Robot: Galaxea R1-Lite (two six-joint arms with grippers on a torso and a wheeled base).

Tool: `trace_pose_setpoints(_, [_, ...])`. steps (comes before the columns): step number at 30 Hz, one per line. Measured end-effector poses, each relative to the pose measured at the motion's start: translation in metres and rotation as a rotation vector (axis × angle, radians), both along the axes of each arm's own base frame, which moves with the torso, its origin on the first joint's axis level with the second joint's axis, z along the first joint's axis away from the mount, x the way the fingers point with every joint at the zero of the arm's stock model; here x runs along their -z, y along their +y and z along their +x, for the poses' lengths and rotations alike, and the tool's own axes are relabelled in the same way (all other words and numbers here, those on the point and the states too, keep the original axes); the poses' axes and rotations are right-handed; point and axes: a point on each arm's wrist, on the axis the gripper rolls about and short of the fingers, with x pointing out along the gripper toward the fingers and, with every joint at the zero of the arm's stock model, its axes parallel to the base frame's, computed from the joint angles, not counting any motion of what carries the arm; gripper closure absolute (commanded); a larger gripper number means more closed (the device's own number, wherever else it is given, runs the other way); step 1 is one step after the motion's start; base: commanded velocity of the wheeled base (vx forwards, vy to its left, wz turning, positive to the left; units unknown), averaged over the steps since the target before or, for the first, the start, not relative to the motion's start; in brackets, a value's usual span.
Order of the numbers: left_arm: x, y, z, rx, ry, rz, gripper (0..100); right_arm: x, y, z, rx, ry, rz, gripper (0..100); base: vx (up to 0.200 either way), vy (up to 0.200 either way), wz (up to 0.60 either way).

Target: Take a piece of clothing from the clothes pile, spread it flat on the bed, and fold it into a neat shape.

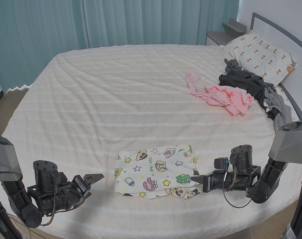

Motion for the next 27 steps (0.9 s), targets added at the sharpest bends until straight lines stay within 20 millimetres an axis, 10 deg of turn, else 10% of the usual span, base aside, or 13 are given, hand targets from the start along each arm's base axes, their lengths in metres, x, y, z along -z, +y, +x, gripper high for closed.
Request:
trace_pose_setpoints(15, [0.001, 0.0, 0.0, 0.001, 0.004, 0.002, 0, 0.017, -0.014, -0.036, -0.009, 0.01, -0.008, 100, 0.0, 0.0, 0.0])
trace_pose_setpoints(16, [0.001, 0.0, 0.0, 0.001, 0.004, 0.002, 0, 0.019, -0.014, -0.037, -0.011, 0.018, -0.012, 0, 0.0, 0.0, 0.0])
trace_pose_setpoints(27, [0.001, -0.002, 0.006, 0.003, -0.011, 0.011, 0, 0.027, -0.022, -0.049, 0.001, 0.07, -0.044, 0, 0.0, 0.0, 0.0])
